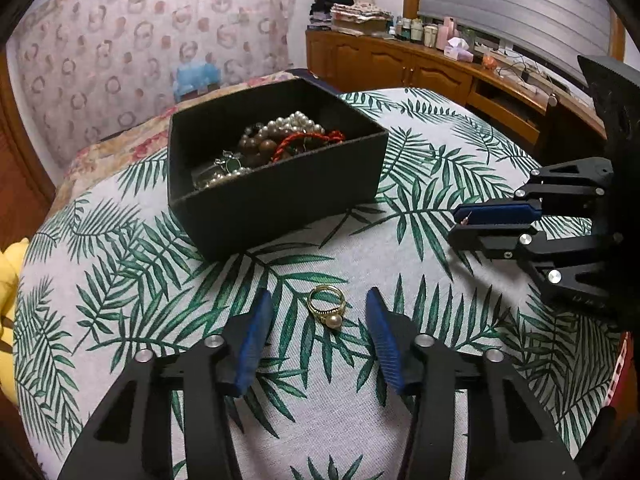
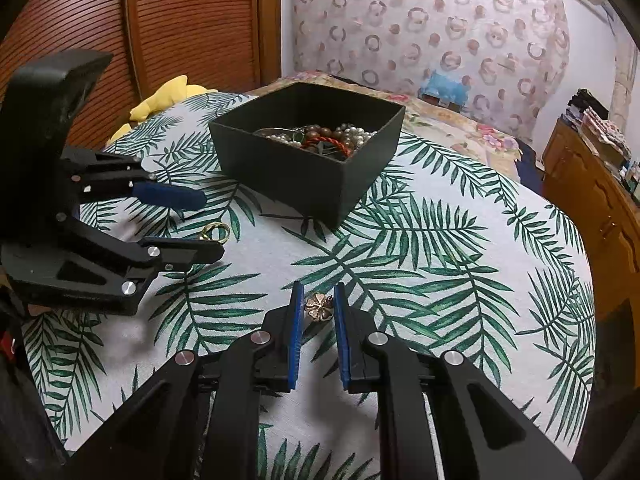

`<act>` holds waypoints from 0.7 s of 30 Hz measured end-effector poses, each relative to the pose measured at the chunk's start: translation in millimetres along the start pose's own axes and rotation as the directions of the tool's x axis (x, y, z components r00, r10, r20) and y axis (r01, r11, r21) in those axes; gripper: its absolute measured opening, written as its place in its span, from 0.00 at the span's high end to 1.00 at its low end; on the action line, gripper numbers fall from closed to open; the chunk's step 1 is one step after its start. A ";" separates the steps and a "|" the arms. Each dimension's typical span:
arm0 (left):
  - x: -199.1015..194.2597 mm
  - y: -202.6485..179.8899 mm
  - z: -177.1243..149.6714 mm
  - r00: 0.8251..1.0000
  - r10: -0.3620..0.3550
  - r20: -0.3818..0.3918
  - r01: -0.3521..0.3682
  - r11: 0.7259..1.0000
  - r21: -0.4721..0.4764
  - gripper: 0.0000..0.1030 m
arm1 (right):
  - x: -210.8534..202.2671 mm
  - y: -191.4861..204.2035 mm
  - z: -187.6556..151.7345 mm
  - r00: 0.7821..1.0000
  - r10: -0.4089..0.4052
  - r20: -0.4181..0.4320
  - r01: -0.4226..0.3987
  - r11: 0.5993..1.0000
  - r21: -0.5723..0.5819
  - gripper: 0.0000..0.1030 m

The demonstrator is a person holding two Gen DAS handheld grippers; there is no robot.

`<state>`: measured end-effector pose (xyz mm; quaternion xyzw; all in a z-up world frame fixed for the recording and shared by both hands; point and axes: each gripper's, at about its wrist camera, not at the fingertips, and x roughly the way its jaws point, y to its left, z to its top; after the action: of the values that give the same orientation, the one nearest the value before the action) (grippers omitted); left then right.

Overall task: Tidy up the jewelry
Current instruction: 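Grasp the gold ring with left tool while right tool grasps the gold flower earring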

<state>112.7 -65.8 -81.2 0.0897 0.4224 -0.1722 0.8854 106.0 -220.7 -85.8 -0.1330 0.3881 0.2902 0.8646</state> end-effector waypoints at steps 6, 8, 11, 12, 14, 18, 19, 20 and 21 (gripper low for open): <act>0.9 -2.3 -0.2 1.000 0.007 0.003 -0.007 1.000 0.008 0.77 | 2.6 -0.8 -1.1 1.000 0.003 -0.004 -0.003 1.000 0.004 0.84; 0.3 -5.2 0.2 1.000 0.007 -0.001 -0.007 1.000 0.018 0.82 | 2.4 -0.4 -0.2 1.000 0.003 -0.004 -0.003 1.000 0.002 0.84; -1.4 -8.8 0.7 1.000 0.017 0.007 -0.017 0.999 0.031 0.82 | 0.7 -1.1 2.4 1.000 0.001 0.003 -0.001 1.000 0.001 0.84; -2.7 -8.4 1.3 1.000 0.018 0.012 -0.018 0.999 0.029 0.82 | -0.1 -0.8 2.9 1.000 0.001 0.005 -0.001 1.000 0.001 0.84; -6.9 -7.4 4.2 1.000 0.018 0.024 -0.019 1.000 0.024 0.82 | -3.8 -1.6 6.9 1.000 0.001 0.016 -0.001 1.000 -0.001 0.84; -15.3 -1.9 13.9 0.998 0.021 0.057 -0.022 1.000 0.010 0.82 | -11.3 -5.3 17.4 0.999 0.006 0.045 -0.006 1.000 -0.001 0.84; -17.4 -0.1 17.7 0.998 0.023 0.066 -0.023 1.000 0.006 0.82 | -12.4 -6.6 21.0 0.999 0.007 0.053 -0.007 1.000 -0.001 0.84; -19.4 1.7 21.4 0.997 0.024 0.075 -0.025 1.000 0.004 0.82 | -13.5 -8.2 26.0 0.998 0.009 0.064 -0.009 1.000 -0.002 0.84; -20.7 3.3 24.6 0.996 0.024 0.082 -0.024 1.000 0.002 0.82 | -14.2 -9.1 29.6 0.997 0.009 0.071 -0.009 1.000 -0.002 0.84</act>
<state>119.5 -65.5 -49.6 0.0890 0.3846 -0.1655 0.9038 121.6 -220.1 -55.5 -0.1216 0.3573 0.2991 0.8764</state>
